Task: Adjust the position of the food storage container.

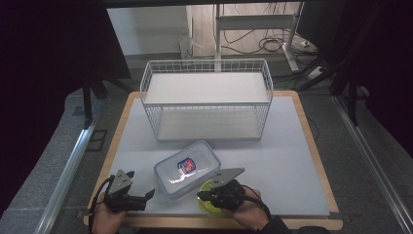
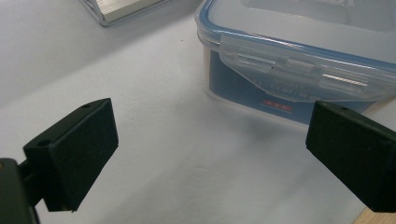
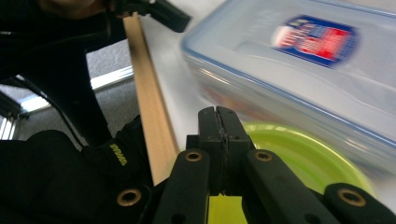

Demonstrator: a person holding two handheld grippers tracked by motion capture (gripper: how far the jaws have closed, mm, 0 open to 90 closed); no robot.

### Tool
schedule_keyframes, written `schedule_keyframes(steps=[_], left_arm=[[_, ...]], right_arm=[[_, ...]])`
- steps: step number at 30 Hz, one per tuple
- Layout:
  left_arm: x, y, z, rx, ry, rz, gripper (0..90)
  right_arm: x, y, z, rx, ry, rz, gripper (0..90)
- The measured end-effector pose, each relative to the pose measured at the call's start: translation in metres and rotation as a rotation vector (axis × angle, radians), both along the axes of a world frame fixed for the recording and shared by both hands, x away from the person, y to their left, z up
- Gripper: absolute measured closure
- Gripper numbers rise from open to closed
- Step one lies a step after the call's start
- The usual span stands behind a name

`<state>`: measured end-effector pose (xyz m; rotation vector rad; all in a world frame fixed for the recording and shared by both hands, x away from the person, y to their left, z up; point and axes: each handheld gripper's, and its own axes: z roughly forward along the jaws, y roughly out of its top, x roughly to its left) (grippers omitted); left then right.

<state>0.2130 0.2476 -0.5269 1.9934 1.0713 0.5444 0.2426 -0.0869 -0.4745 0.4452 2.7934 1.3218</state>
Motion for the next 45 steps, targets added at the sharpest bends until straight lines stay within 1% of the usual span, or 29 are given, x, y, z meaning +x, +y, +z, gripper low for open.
schedule_keyframes(steps=[2, 3, 4, 6, 7, 8, 9, 11, 15, 17, 18, 20, 21, 23, 24, 25, 26, 27, 28, 32, 33, 35, 41, 45], left_arm=[[0.000, 0.000, 0.000, 0.001, -0.001, -0.001, 2.2], [0.000, 0.000, 0.000, 0.000, -0.001, -0.001, 2.2], [0.000, 0.000, 0.000, 0.001, -0.001, -0.001, 2.2], [0.000, 0.000, 0.000, 0.001, -0.001, -0.001, 2.2], [0.000, 0.000, 0.000, 0.000, -0.001, -0.001, 2.2], [0.000, 0.000, 0.000, 0.000, -0.001, -0.001, 2.2], [0.000, 0.000, 0.000, 0.000, -0.002, 0.000, 2.2], [0.000, 0.000, 0.000, 0.000, -0.001, -0.001, 2.2], [0.000, 0.000, 0.000, 0.001, -0.001, -0.001, 2.2], [0.000, 0.000, 0.000, 0.001, 0.000, -0.001, 2.2], [0.000, 0.000, 0.000, 0.001, 0.001, -0.001, 2.2], [0.000, -0.001, 0.000, 0.003, 0.001, -0.002, 2.2], [0.000, -0.001, 0.000, 0.003, 0.001, -0.002, 2.2], [0.001, -0.001, 0.000, 0.004, 0.002, -0.002, 2.2], [0.001, -0.001, 0.000, 0.004, 0.002, -0.002, 2.2], [0.001, -0.001, 0.000, 0.005, 0.002, -0.002, 2.2], [0.001, -0.001, 0.000, 0.004, 0.003, -0.001, 2.2], [0.001, -0.001, 0.000, 0.003, 0.003, -0.001, 2.2], [0.001, -0.001, 0.000, 0.004, 0.002, 0.000, 2.2], [0.001, -0.001, 0.000, 0.007, 0.002, -0.001, 2.2], [0.001, -0.001, 0.000, 0.007, 0.001, -0.001, 2.2], [0.001, -0.001, 0.000, 0.007, 0.001, -0.001, 2.2], [0.001, -0.001, 0.000, 0.011, 0.001, 0.000, 2.2], [0.001, -0.001, 0.000, 0.014, 0.001, 0.000, 2.2]], right_arm=[[-0.003, 0.009, -0.003, -0.012, 0.001, 0.023, 89.6], [-0.006, 0.015, -0.006, -0.039, -0.007, 0.037, 89.6], [-0.006, 0.015, -0.006, -0.039, -0.007, 0.037, 89.6], [-0.008, 0.019, -0.008, -0.058, -0.009, 0.043, 89.6], [-0.009, 0.019, -0.009, -0.062, -0.018, 0.047, 89.6], [-0.009, 0.019, -0.009, -0.060, -0.011, 0.044, 89.6], [-0.009, 0.018, -0.009, -0.071, -0.022, 0.040, 89.6], [-0.010, 0.017, -0.008, -0.078, -0.024, 0.037, 89.6], [-0.009, 0.010, -0.008, -0.077, -0.018, 0.025, 89.6], [-0.008, 0.001, -0.007, -0.079, -0.017, 0.004, 89.6], [-0.008, 0.001, -0.007, -0.079, -0.017, 0.004, 89.6], [-0.007, -0.005, -0.006, -0.081, -0.016, -0.013, 89.6], [-0.005, -0.011, -0.006, -0.082, -0.016, -0.031, 89.7], [-0.003, -0.017, -0.005, -0.081, -0.018, -0.046, 89.6], [-0.003, -0.017, -0.005, -0.081, -0.018, -0.046, 89.6], [-0.001, -0.023, -0.005, -0.084, -0.022, -0.067, 89.6], [-0.001, -0.023, -0.005, -0.084, -0.022, -0.067, 89.6], [0.001, -0.030, -0.005, -0.083, -0.023, -0.087, 89.6], [0.001, -0.030, -0.005, -0.083, -0.023, -0.087, 89.6], [0.005, -0.041, -0.004, -0.083, -0.028, -0.122, 89.6], [0.007, -0.046, -0.004, -0.085, -0.029, -0.141, 89.6], [0.009, -0.049, -0.005, -0.084, -0.030, -0.148, 89.6], [0.016, -0.064, -0.006, -0.077, -0.033, -0.204, 89.7], [0.020, -0.071, -0.007, -0.082, -0.033, -0.236, 89.6]])
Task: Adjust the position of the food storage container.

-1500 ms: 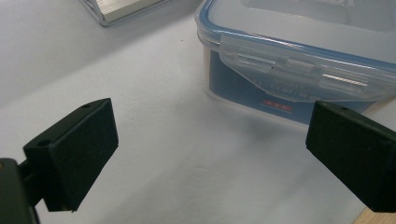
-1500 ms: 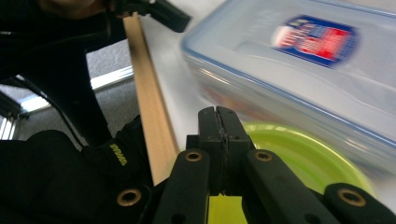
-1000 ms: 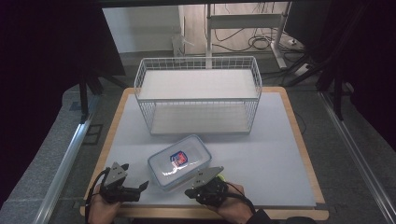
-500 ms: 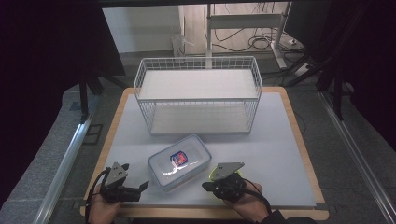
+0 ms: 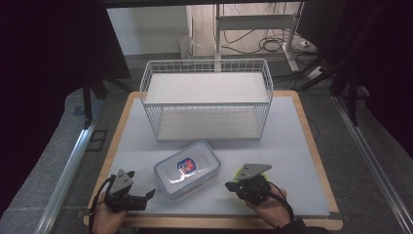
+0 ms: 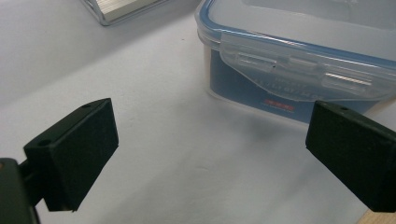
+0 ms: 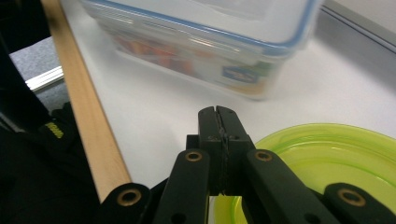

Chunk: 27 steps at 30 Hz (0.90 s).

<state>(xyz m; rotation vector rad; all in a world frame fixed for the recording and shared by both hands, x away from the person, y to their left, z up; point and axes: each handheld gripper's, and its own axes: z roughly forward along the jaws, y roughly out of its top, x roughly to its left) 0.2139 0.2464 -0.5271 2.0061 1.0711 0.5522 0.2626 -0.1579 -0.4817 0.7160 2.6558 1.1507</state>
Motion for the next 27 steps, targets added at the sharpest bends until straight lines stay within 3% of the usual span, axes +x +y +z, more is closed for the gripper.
schedule_keyframes(steps=[27], left_arm=[[0.000, -0.001, 0.000, 0.009, 0.003, 0.002, 2.2]], right_arm=[[0.031, -0.070, 0.001, 0.011, -0.035, -0.247, 89.7]])
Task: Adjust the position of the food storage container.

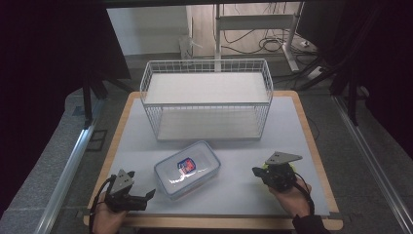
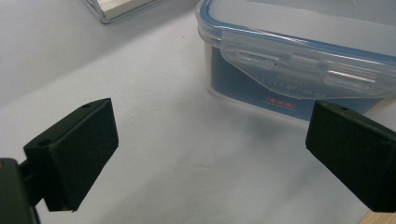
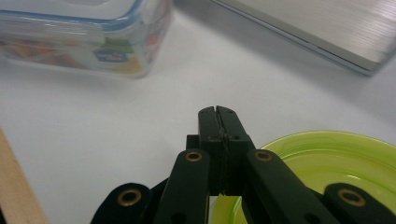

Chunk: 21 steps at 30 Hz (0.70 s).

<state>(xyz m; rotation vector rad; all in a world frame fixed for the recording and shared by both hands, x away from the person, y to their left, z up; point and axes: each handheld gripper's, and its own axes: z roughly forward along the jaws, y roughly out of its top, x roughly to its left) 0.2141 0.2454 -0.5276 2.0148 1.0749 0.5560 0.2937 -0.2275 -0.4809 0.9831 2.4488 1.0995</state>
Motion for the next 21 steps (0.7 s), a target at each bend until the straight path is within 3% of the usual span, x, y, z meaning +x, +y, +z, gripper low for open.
schedule_keyframes(steps=[11, 16, 20, 21], left_arm=[[0.000, 0.000, -0.001, 0.002, 0.002, -0.002, 2.2], [0.000, 0.000, 0.000, -0.014, 0.012, 0.005, 1.9], [0.000, -0.001, 0.002, -0.021, 0.046, 0.020, 1.6], [0.000, 0.000, 0.004, -0.046, 0.063, 0.007, 2.5]], right_arm=[[0.004, -0.029, 0.001, 0.013, -0.002, -0.097, 89.7], [0.001, -0.026, 0.003, 0.005, -0.016, -0.093, 89.6], [-0.003, -0.020, 0.006, 0.026, -0.024, -0.075, 89.6], [-0.003, -0.018, 0.006, 0.032, -0.026, -0.069, 89.6]])
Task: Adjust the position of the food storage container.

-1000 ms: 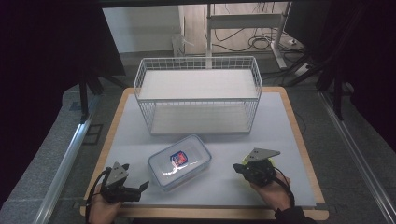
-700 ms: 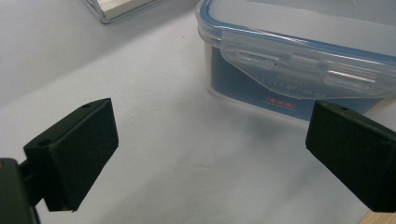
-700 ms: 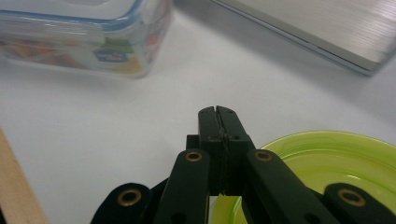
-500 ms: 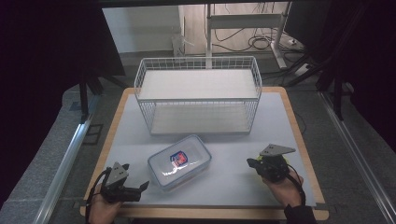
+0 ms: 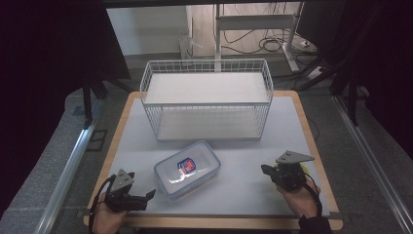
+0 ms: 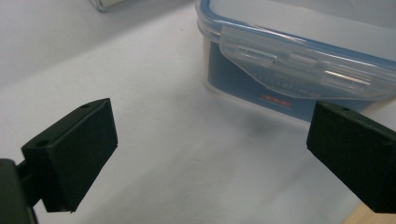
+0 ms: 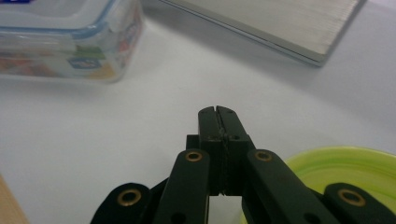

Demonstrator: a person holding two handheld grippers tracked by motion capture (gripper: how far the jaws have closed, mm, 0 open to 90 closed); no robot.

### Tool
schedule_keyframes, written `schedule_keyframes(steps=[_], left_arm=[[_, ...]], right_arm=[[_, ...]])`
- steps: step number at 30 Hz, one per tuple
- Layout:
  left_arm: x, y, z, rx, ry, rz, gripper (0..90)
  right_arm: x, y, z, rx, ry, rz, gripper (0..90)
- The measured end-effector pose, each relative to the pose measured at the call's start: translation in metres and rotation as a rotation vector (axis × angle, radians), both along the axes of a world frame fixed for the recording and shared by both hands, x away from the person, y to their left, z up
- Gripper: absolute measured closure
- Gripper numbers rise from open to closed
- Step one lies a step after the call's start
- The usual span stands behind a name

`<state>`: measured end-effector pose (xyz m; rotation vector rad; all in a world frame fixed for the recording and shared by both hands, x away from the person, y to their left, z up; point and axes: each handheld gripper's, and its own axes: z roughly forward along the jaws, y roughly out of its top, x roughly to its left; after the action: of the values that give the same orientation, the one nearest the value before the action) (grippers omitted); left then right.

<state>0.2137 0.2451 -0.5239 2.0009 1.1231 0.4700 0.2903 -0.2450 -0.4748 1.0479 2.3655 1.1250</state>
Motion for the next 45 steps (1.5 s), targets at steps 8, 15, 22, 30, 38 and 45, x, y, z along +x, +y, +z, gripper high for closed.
schedule_keyframes(steps=[8, 15, 22, 30, 38, 45], left_arm=[[-0.001, -0.009, 0.005, 0.010, 0.002, -0.022, 48.6], [0.013, -0.023, 0.001, 0.023, 0.057, -0.021, 86.7], [0.030, -0.027, -0.004, -0.007, 0.091, 0.001, 89.8], [0.045, -0.037, -0.006, -0.009, 0.096, -0.013, 89.8], [0.066, -0.047, -0.006, -0.010, 0.090, -0.017, 89.9], [0.083, -0.055, -0.008, -0.019, 0.086, -0.016, 89.9]], right_arm=[[-0.004, 0.017, 0.001, 0.020, -0.001, 0.045, 89.6], [-0.003, 0.033, -0.004, 0.034, 0.020, 0.067, 89.6], [0.002, 0.052, -0.012, 0.023, 0.043, 0.083, 89.7], [0.014, 0.064, -0.024, 0.028, 0.078, 0.063, 89.7], [0.034, 0.081, -0.030, 0.007, 0.072, 0.036, 89.7], [0.045, 0.086, -0.035, -0.028, 0.057, 0.038, 89.7]])
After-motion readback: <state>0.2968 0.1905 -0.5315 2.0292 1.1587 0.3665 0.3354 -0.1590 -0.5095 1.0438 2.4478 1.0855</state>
